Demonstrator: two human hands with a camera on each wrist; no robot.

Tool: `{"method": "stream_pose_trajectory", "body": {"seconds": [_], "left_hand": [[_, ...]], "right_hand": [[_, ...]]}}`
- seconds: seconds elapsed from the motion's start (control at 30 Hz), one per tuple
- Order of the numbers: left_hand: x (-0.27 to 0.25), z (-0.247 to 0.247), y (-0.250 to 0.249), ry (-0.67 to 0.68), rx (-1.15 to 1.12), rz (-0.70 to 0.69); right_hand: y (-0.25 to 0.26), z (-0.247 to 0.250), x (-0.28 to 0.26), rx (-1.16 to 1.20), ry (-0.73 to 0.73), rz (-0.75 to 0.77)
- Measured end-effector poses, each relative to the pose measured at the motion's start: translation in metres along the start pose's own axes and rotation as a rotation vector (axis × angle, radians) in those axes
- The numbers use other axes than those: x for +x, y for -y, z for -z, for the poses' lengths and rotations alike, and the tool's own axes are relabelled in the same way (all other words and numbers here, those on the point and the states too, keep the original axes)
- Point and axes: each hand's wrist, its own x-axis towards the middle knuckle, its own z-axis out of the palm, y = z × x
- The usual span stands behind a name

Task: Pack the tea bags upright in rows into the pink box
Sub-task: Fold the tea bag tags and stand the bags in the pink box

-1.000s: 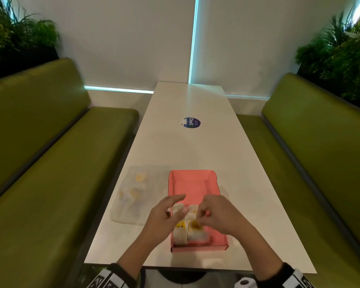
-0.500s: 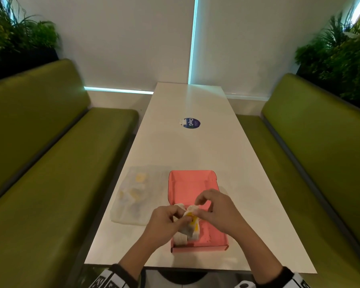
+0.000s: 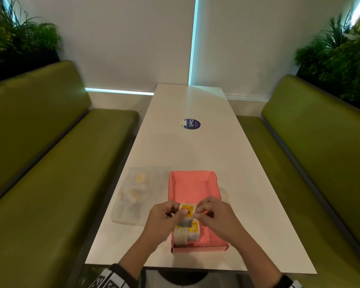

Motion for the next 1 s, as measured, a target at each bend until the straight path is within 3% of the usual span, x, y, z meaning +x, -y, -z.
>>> {"method": "stream_pose_trajectory", "body": {"seconds": [0.17,0.33,0.47,0.63,0.83,1.0], "left_hand": [[-0.001,0.003,0.001,-0.024,0.011,0.003],[-0.002,0.001,0.002,-0.057,-0.02,-0.014],[-0.002,0.0,0.001,-0.103,-0.028,-0.082],[-0.002,-0.006,0.01,-0.194,0.103,-0.236],[-0.001,-0.015,0.017,-0.256,0.158,-0.412],[-0.004,-0.017,0.013,-0.222,-0.068,-0.308]], "right_hand": [[0.003,0.009,-0.004,0.186,-0.06,0.004],[0.009,0.013,-0.009,0.31,0.033,0.048],[0.014,0.013,-0.01,0.214,0.037,0.008],[0.009,-0.001,-0.005,-0.085,-0.012,-0.082],[0.014,-0.012,-0.001,-0.269,-0.105,-0.066],[0.019,-0.015,-0.001,-0.228,-0.208,-0.025]]}}
